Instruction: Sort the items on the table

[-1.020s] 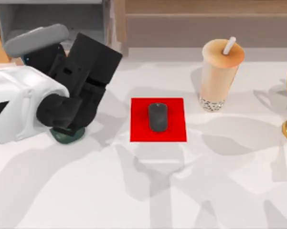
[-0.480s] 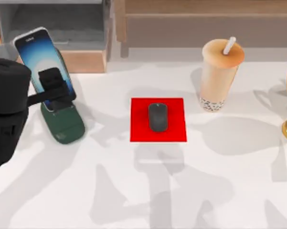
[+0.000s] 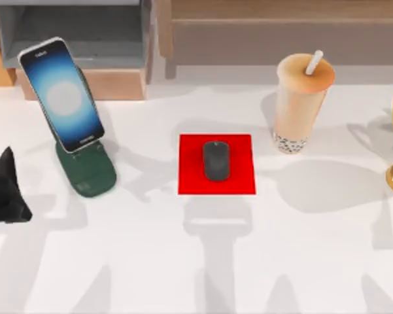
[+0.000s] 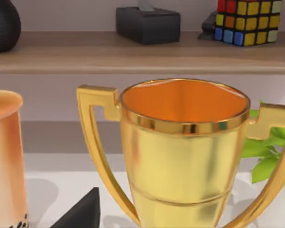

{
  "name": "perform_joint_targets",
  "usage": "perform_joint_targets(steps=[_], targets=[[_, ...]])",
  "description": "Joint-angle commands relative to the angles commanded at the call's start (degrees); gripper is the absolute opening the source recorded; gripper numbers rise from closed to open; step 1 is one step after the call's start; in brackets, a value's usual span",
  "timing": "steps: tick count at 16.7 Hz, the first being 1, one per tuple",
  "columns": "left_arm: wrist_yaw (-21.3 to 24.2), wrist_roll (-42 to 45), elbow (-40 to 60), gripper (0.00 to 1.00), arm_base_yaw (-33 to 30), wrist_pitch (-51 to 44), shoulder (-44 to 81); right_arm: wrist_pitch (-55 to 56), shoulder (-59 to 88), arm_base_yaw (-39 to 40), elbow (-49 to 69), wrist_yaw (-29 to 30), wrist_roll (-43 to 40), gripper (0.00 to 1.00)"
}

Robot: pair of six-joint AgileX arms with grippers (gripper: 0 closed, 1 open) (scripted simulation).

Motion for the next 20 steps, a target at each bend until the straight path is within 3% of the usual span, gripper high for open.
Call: perform_joint_targets(steps=[3, 6, 14, 20], targets=[[5.0, 6.6, -7.2, 1.0, 6.2, 2.3, -11.3, 0.0, 0.0, 0.0, 0.0, 0.0, 0.0, 1.0], [6.8, 10.5, -11.0, 1.0, 10.0, 3.7, -17.0, 0.0, 0.0, 0.0, 0.0, 0.0, 0.0, 1.0], [7.0, 11.1, -11.6, 1.0, 10.6, 3.8, -17.9, 1.2, 1.7, 1.0, 0.4, 0.4, 0.0, 1.0], [7.0, 11.1, -11.6, 1.0, 10.6, 3.8, -17.9, 13.6, 19.5, 10.5, 4.5, 4.5, -0.1, 1.0]])
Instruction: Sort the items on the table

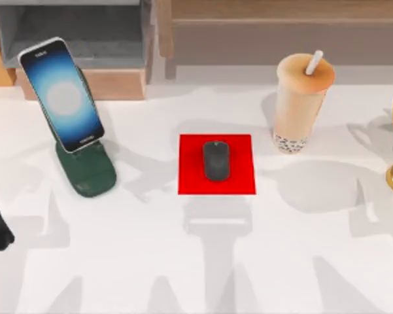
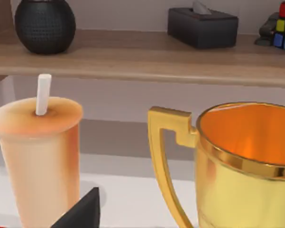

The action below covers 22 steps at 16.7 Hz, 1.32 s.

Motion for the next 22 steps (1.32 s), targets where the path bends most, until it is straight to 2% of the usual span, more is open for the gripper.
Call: perform_joint_targets(steps=[7, 11, 17, 22], targets=[[0.0, 0.0, 0.0, 1.0, 0.0, 0.0, 0.0, 24.5, 36.6, 15.2, 8.5, 9.3, 0.0, 1.0], [0.0, 0.0, 0.0, 1.0, 0.0, 0.0, 0.0, 39.5, 59.9, 21.2, 14.2, 16.2, 0.1, 1.0], [0.0, 0.0, 0.0, 1.0, 0.0, 0.0, 0.0, 59.6, 89.6, 24.2, 23.8, 26.7, 0.2, 1.0], [0.0, 0.0, 0.0, 1.0, 0.0, 0.0, 0.0, 70.6, 102.8, 24.4, 31.6, 32.0, 0.1, 1.0]])
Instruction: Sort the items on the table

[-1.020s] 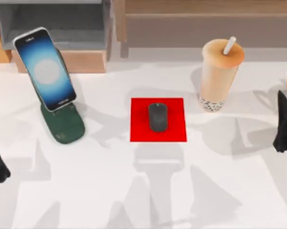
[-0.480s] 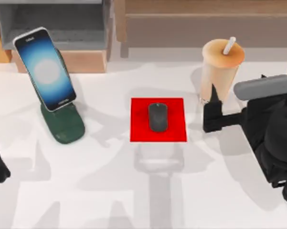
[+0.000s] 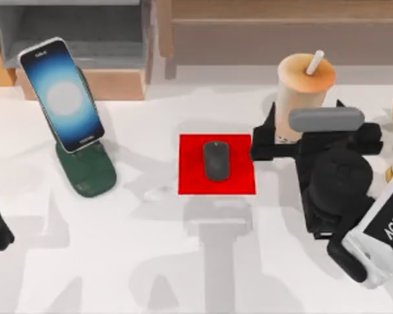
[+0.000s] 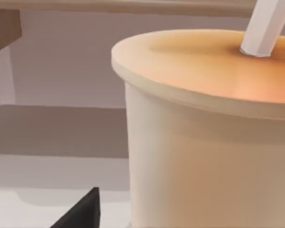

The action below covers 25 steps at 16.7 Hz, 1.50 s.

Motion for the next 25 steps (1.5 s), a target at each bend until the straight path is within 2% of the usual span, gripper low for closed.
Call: perform_joint_targets(steps=[8, 18, 25], targets=[[0.0, 0.0, 0.0, 1.0, 0.0, 0.0, 0.0, 1.6, 1.7, -0.3, 1.6, 0.6, 0.0, 1.0], [0.0, 0.0, 0.0, 1.0, 0.0, 0.0, 0.0, -2.1, 4.0, -3.0, 7.7, -2.2, -0.1, 1.0], [0.0, 0.0, 0.0, 1.0, 0.0, 0.0, 0.0, -2.1, 4.0, -3.0, 7.7, -2.2, -0.1, 0.47]])
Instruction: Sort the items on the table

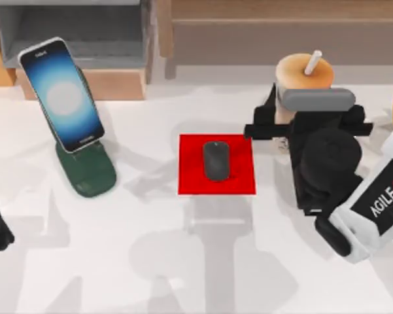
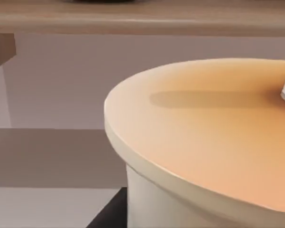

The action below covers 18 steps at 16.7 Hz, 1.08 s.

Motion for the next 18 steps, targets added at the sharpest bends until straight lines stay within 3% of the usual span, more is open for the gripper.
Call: perform_joint_targets(steps=[6, 18], targets=[[0.0, 0.0, 0.0, 1.0, 0.0, 0.0, 0.0, 0.0, 0.0, 0.0, 0.0, 0.0, 0.0, 0.02], [0.0, 0.0, 0.0, 1.0, 0.0, 0.0, 0.0, -1.2, -1.4, 0.1, -0.2, 0.0, 0.1, 0.0]])
